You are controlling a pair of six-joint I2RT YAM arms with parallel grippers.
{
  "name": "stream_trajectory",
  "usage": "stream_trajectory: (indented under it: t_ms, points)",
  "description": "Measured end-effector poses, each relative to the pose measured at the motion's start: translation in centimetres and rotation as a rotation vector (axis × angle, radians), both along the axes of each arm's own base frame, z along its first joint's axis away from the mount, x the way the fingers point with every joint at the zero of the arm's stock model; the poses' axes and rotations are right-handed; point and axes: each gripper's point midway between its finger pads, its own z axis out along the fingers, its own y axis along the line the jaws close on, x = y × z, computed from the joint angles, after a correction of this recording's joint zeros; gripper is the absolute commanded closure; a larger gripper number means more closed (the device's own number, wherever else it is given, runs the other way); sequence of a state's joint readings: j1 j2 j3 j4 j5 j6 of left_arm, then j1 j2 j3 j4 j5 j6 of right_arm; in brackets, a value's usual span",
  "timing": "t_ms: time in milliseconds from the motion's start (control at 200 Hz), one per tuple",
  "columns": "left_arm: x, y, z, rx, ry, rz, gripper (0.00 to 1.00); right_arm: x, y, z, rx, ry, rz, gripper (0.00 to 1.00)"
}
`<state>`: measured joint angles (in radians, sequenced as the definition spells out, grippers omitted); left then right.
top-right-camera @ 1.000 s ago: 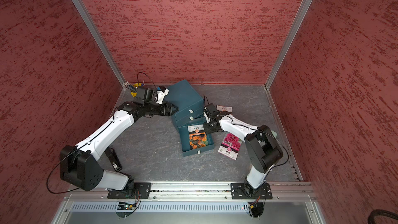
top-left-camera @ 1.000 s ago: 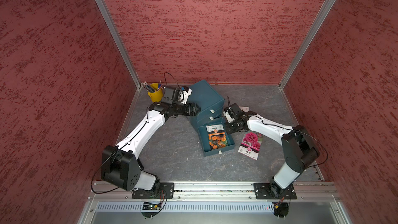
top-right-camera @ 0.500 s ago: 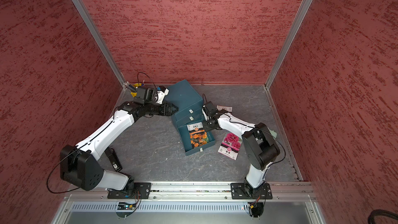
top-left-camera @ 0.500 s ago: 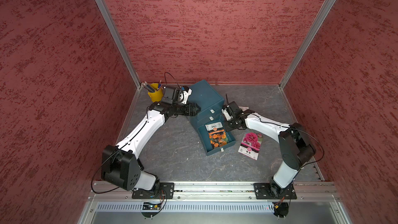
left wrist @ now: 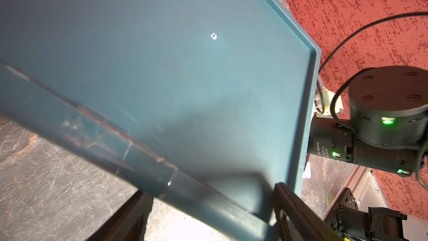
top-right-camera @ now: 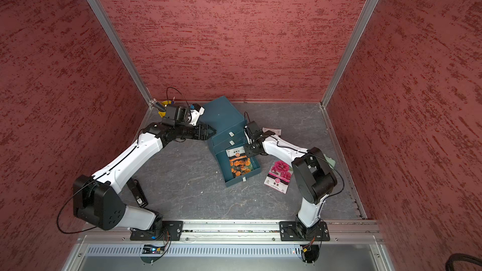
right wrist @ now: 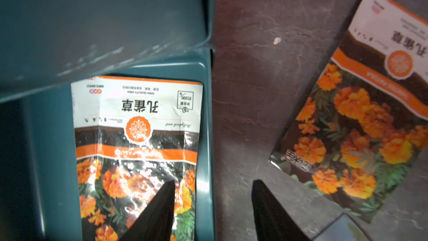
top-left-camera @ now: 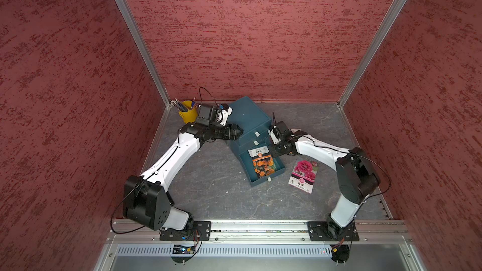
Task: Take the seed bags out of the drawer
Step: Adjust the drawer in the storage box, then pick up the seed packet from the drawer.
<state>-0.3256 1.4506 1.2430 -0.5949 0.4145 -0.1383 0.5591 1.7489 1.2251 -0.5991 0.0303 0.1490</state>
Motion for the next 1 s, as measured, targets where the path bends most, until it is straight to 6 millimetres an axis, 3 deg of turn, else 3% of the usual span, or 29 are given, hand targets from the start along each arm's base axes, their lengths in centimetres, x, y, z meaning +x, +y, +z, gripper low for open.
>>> stream_trajectory:
  t_ms: [195,356,496,726,1002]
  points:
    - [0.0,0.0,0.0,0.0,0.0,0.0,0.16,-0.2,0.8,4.4,0.083,-0.012,-0.027,0.24]
    - [0.0,0.0,0.0,0.0,0.001,-0.001,0.16,-2.3,1.6,5.6,0.152,0.054,-0.047,0.12]
    - [0.0,0.0,-0.1,0.0,0.001,-0.002,0.16,-4.8,3.3,5.2,0.152,0.099,-0.03,0.02]
    - [0.0,-0.1,-0.1,-0.001,0.002,-0.003,0.16,-8.2,6.6,4.7,0.136,0.115,-0.002,0.02]
    - [0.0,-0.1,0.0,-0.001,0.001,-0.004,0.16,-7.9,5.1,0.3,-0.009,0.155,-0.071,0.01]
